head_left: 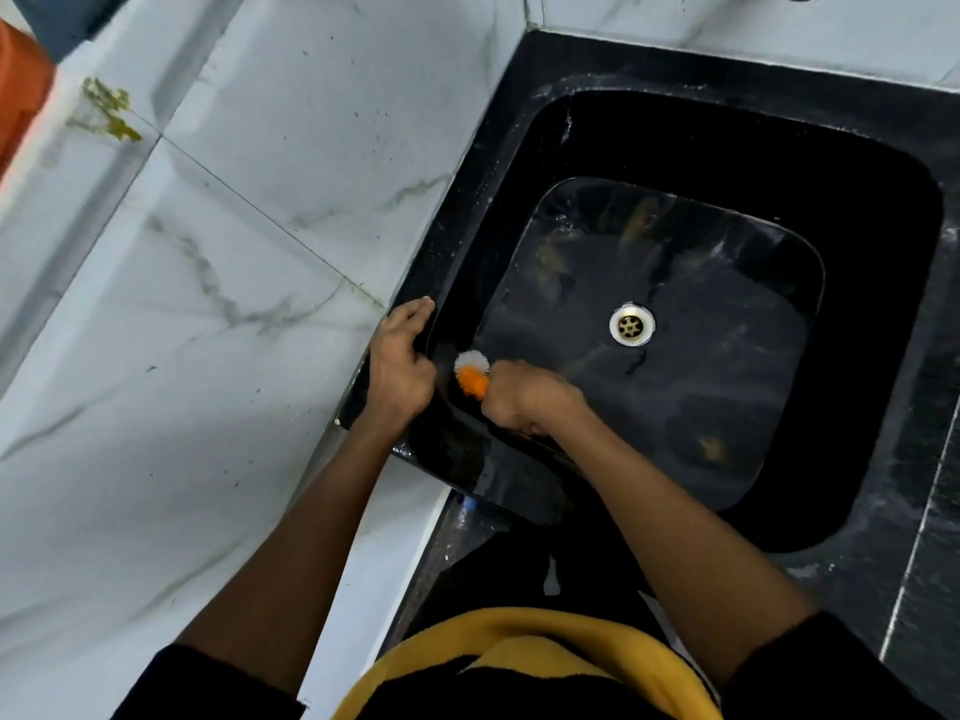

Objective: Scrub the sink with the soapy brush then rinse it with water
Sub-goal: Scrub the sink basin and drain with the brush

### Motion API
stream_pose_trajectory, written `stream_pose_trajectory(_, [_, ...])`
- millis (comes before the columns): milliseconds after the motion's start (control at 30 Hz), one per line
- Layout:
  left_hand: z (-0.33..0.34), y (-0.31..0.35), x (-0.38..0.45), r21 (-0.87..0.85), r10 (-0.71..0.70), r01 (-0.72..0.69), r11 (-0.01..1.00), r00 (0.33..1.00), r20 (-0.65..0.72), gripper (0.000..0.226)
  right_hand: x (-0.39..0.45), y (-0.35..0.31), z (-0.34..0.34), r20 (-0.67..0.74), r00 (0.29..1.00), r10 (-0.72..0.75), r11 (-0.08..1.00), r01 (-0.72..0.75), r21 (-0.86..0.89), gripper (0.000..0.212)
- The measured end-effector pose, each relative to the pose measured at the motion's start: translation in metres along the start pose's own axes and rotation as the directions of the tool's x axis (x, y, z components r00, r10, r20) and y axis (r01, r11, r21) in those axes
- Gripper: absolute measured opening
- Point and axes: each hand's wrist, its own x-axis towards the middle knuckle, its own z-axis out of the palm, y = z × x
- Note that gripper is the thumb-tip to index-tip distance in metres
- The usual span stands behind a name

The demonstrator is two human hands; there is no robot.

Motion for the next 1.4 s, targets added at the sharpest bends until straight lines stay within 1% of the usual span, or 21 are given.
stream_pose_trajectory(100, [0.005,0.004,0.0,0.051,0.0,0.001,0.999,1.0,-0.02,0.074,0.017,-0.011,-0.042,-0.163,0.98,-0.117,0.993,0.111,-0.045,0.017])
stream_pose_trajectory(200, [0.008,0.004,-0.001,0.071,0.004,-0.001,0.997,0.999,-0.037,0.073,0.032,-0.012,-0.094,-0.22,0.973,-0.067,0.997,0.073,0.021,0.019])
stream_pose_trajectory(267, [0.009,0.005,-0.001,0.07,-0.007,0.011,0.998,0.999,-0.053,0.074,0.033,0.0,-0.122,-0.335,0.942,0.016,0.979,0.053,0.196,0.017])
stream_pose_trajectory(333, [0.009,0.005,-0.001,0.059,-0.021,0.026,0.998,0.997,-0.072,0.075,0.039,0.016,-0.132,-0.499,0.853,0.153,0.895,0.094,0.436,0.015])
stream_pose_trajectory(367, [0.01,0.005,-0.002,0.055,-0.022,0.026,0.998,0.997,-0.074,0.075,0.045,0.024,-0.127,-0.533,0.816,0.223,0.823,0.136,0.552,0.015])
stream_pose_trajectory(433, [0.011,0.003,-0.003,0.041,-0.02,0.024,0.999,0.996,-0.083,0.076,0.061,0.027,-0.1,-0.506,0.811,0.294,0.653,0.216,0.726,0.017])
stream_pose_trajectory(467, [0.011,0.002,-0.002,0.034,-0.017,0.02,0.999,0.996,-0.085,0.077,0.068,0.024,-0.082,-0.458,0.829,0.32,0.551,0.23,0.802,0.022])
stream_pose_trajectory(533, [0.01,0.0,-0.002,0.035,-0.021,0.024,0.999,0.997,-0.073,0.079,0.076,0.013,-0.046,-0.29,0.864,0.411,0.267,0.189,0.945,0.027])
stream_pose_trajectory(600, [0.008,0.0,-0.002,0.037,-0.015,0.018,0.999,0.998,-0.06,0.079,0.075,-0.001,-0.019,-0.094,0.883,0.46,-0.058,0.136,0.989,0.03])
stream_pose_trajectory(633, [0.007,0.0,-0.001,0.038,-0.006,0.008,0.999,0.998,-0.056,0.079,0.074,-0.007,-0.008,-0.02,0.894,0.448,-0.18,0.112,0.977,0.032])
stream_pose_trajectory(700, [0.005,0.0,-0.001,0.036,0.002,0.0,0.999,0.999,-0.048,0.079,0.075,-0.017,0.008,0.049,0.915,0.401,-0.278,0.071,0.958,0.035])
stream_pose_trajectory(733, [0.005,-0.001,-0.001,0.036,0.001,0.001,0.999,0.999,-0.043,0.079,0.076,-0.023,0.013,0.061,0.924,0.377,-0.269,0.047,0.962,0.034])
stream_pose_trajectory(767, [0.005,-0.002,-0.001,0.036,0.0,0.001,0.999,0.999,-0.038,0.079,0.077,-0.028,0.016,0.052,0.929,0.368,-0.21,0.029,0.977,0.032])
stream_pose_trajectory(867, [0.003,-0.004,-0.001,0.025,0.013,-0.012,1.0,0.999,-0.039,0.079,0.073,-0.029,0.014,0.025,0.942,0.336,0.109,-0.065,0.992,0.023])
stream_pose_trajectory(900, [0.003,-0.004,-0.001,0.017,0.014,-0.013,1.0,0.999,-0.043,0.08,0.072,-0.024,0.012,0.057,0.951,0.303,0.15,-0.107,0.983,0.025])
stream_pose_trajectory(933, [0.003,-0.004,-0.001,0.008,0.01,-0.01,1.0,0.999,-0.046,0.08,0.071,-0.018,0.01,0.103,0.957,0.272,0.129,-0.143,0.981,0.028])
stream_pose_trajectory(1000, [0.004,-0.003,-0.001,-0.02,-0.003,0.002,1.0,0.999,-0.052,0.079,0.069,-0.005,0.006,0.163,0.961,0.223,0.014,-0.17,0.985,0.032])
stream_pose_trajectory(1100, [0.004,-0.002,-0.001,-0.031,-0.001,0.0,1.0,0.999,-0.055,0.078,0.057,-0.011,0.001,0.098,0.98,0.175,-0.118,-0.078,0.99,0.035])
stream_pose_trajectory(1167, [0.004,-0.003,0.0,-0.035,-0.003,0.001,0.999,0.998,-0.056,0.078,0.048,-0.028,0.009,0.078,0.983,0.167,-0.097,-0.062,0.993,0.037])
stream_pose_trajectory(1300, [0.004,-0.005,0.0,-0.055,0.007,-0.011,0.998,0.998,-0.066,0.078,0.042,-0.041,0.035,0.224,0.964,0.142,0.016,-0.228,0.973,0.033])
stream_pose_trajectory(1400, [0.002,-0.004,-0.001,-0.038,0.008,-0.01,0.999,0.998,-0.058,0.078,0.037,-0.036,0.022,0.128,0.975,0.181,0.101,-0.148,0.984,0.028])
